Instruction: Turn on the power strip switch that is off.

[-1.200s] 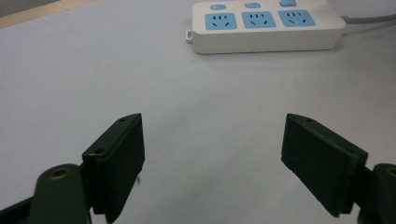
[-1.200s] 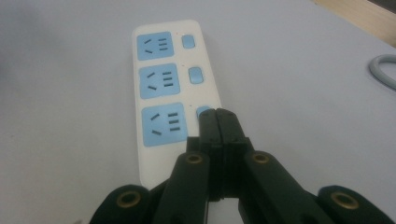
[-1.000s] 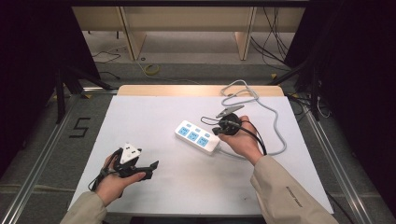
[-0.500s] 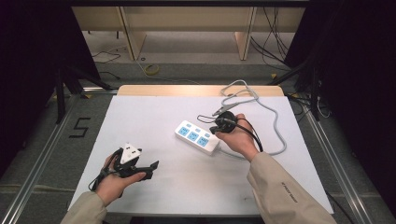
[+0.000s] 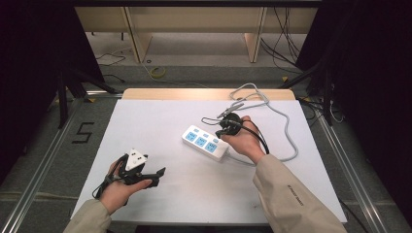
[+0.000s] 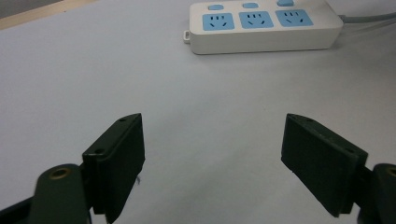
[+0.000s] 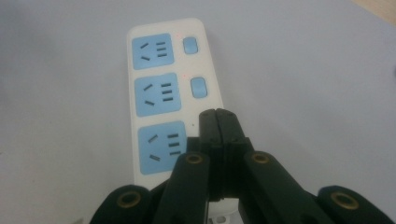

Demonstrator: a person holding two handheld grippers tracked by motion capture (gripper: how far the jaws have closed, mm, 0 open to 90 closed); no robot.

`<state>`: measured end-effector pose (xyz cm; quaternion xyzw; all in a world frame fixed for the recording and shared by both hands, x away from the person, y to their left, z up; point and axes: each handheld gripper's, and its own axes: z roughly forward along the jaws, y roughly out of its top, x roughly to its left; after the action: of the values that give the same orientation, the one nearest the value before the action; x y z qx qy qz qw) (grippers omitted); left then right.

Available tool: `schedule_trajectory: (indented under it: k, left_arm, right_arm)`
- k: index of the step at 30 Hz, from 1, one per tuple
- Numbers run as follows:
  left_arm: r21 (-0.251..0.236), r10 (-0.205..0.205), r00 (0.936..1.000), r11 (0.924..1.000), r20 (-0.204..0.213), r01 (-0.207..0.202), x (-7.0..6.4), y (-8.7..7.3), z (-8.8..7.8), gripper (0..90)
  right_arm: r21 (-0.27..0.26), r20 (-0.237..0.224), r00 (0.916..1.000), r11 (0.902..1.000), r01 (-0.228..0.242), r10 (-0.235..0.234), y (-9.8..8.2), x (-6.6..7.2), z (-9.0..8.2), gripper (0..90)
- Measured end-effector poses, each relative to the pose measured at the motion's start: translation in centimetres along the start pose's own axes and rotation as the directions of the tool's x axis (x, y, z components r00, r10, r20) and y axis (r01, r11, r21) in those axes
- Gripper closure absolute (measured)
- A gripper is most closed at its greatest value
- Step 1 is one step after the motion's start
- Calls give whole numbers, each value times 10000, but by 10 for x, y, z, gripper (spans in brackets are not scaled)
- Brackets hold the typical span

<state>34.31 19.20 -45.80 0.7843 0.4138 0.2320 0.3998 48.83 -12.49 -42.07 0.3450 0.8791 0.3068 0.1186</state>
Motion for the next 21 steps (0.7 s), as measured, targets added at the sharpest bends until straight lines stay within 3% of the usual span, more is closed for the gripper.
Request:
schedule_trajectory:
  k: [21]
  left_arm:
    - [-45, -26, 10000, 10000, 3, 26, 0, 0, 1, 210]
  right_arm:
    - [641, -71, 10000, 9979, -6, 10, 8, -5, 19, 900]
